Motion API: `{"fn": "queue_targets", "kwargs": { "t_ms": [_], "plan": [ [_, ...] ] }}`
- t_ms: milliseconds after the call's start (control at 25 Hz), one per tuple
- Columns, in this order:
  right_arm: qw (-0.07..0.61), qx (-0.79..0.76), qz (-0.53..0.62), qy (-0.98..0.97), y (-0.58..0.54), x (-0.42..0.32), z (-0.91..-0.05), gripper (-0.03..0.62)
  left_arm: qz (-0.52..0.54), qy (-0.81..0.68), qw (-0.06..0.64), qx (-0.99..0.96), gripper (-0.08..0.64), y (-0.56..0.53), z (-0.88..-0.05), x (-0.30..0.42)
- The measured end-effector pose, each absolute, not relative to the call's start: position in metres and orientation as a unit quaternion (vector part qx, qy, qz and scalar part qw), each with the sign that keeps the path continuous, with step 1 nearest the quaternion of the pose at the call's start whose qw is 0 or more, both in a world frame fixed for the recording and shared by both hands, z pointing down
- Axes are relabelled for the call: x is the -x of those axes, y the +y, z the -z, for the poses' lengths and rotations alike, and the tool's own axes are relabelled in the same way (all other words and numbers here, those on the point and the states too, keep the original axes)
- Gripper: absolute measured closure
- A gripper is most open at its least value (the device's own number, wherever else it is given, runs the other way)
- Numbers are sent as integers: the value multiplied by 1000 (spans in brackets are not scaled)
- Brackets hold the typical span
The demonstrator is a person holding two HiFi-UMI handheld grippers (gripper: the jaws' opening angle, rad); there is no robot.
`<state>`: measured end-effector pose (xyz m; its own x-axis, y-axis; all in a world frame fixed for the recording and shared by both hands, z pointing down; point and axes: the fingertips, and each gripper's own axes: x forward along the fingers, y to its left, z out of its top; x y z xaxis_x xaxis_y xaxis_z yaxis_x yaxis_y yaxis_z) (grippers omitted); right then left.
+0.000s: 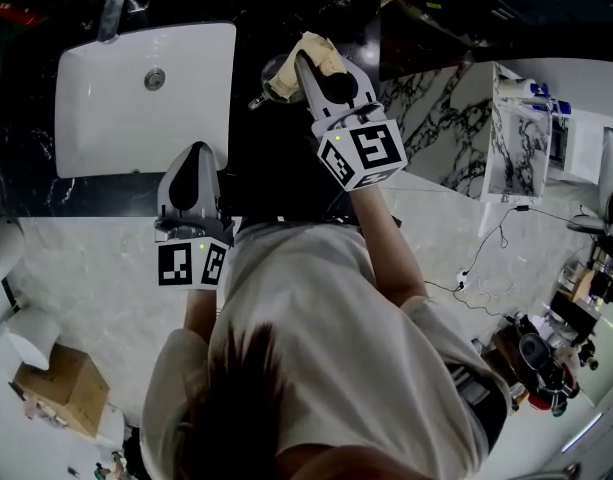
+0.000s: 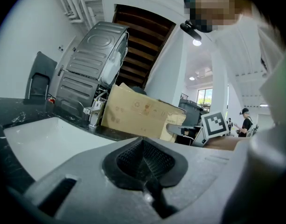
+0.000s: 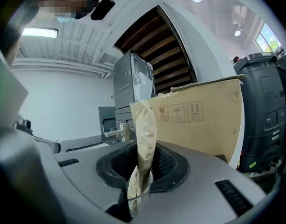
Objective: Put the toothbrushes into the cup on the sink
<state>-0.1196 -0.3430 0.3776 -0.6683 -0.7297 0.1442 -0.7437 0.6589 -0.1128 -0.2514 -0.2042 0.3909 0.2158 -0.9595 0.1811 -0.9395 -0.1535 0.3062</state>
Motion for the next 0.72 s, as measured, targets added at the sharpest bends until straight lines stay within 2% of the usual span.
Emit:
{"fn": "queue_targets", "kwargs": {
  "t_ms": [160,440,480,560,720],
  "plan": [
    [21,-412,-107,-905,-351,111,-381,540,29,-625,177,-760,551,-202,-389,250],
    [22,-388,-118,-914,-342,117,-379,537,29,-623,170,-763,551,-202,-383,247],
    [24,-385,-122,-914,-341,117,-380,521,29,-623,169,-764,551,-202,-383,247],
    [26,-384,-126,-915,-338,117,-381,449,28,-621,168,-765,551,-201,-382,245],
    [22,-385,-126,-914,-335,114,-379,439,27,-619,166,-767,551,-201,-381,242]
  ]
}}
